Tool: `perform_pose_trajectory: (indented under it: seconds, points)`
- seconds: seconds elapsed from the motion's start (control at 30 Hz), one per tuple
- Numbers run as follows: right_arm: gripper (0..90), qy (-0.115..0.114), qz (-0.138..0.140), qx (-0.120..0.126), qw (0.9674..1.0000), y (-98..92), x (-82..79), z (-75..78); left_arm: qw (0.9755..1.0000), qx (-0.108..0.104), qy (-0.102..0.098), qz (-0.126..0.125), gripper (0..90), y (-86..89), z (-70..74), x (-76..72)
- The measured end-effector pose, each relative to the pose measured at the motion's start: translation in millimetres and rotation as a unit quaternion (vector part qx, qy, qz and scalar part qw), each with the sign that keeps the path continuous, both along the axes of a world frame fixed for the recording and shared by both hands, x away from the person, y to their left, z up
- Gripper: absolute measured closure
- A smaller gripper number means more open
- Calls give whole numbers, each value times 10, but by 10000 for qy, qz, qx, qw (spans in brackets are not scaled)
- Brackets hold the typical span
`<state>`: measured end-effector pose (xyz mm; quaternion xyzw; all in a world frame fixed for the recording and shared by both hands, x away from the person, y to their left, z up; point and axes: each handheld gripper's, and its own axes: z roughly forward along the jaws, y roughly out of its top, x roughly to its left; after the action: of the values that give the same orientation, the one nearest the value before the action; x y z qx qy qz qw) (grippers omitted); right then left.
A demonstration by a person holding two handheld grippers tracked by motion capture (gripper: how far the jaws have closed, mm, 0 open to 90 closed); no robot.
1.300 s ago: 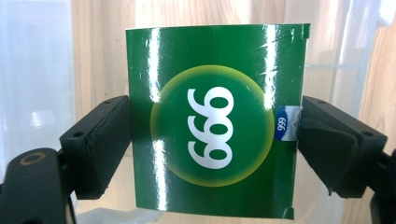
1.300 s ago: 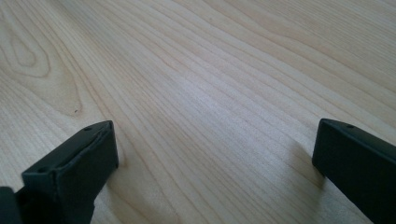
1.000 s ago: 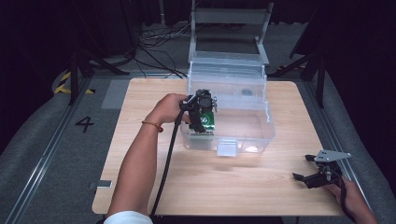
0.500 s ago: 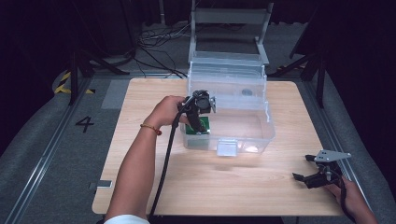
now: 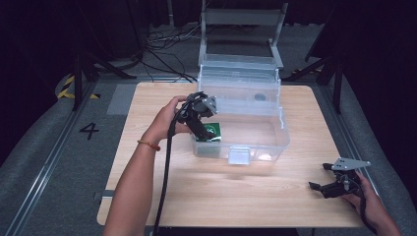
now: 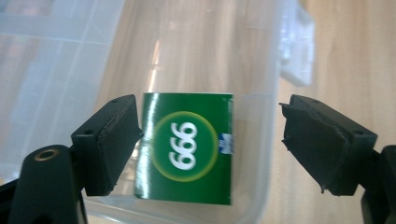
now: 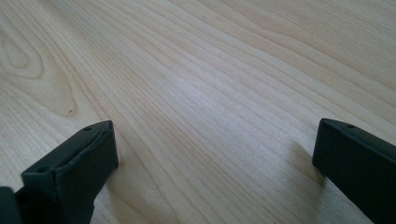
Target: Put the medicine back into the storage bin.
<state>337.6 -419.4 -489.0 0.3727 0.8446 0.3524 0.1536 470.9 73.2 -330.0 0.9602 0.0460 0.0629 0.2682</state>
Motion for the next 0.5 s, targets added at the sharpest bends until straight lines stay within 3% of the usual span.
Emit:
perform_pose_trajectory:
  seconds: [0.03, 0.13, 0.2, 0.23, 0.27, 0.3, 0.37, 0.4, 0.47, 0.5]
  points:
    - [6, 78, -253, -58, 9996, -12, 6, 17, 9999, -24, -106, 51, 183, 33, -9, -38]
    - [48, 84, -410, -164, 9990, -17, 20, 41, 9994, -279, -44, 189, 166, 98, -50, -131]
    - [278, -78, -637, -181, 9978, -16, 28, 101, 9991, -380, -102, 176, 171, 132, -107, -231]
    - [243, -52, -709, -108, 9974, -16, 35, 127, 9988, -396, -203, 226, 181, 138, -138, -277]
    - [129, -62, -746, -62, 9972, -7, 47, 160, 9987, -351, -182, 331, 188, 143, -173, -322]
    - [126, -162, -710, -37, 9973, 7, 50, 212, 9986, -393, -135, 333, 170, 144, -202, -343]
    - [211, -365, -784, 4, 9963, 35, 56, 310, 9989, -331, -89, 334, 164, 152, -285, -417]
    - [164, -436, -792, 4, 9959, 47, 78, 361, 9989, -340, -78, 299, 164, 155, -323, -441]
    - [179, -444, -682, 192, 9965, 58, 154, 474, 9995, -237, 12, 205, 165, 167, -387, -484]
    - [177, -472, -634, 251, 9966, 74, 196, 537, 9995, -287, 84, 131, 165, 177, -415, -490]
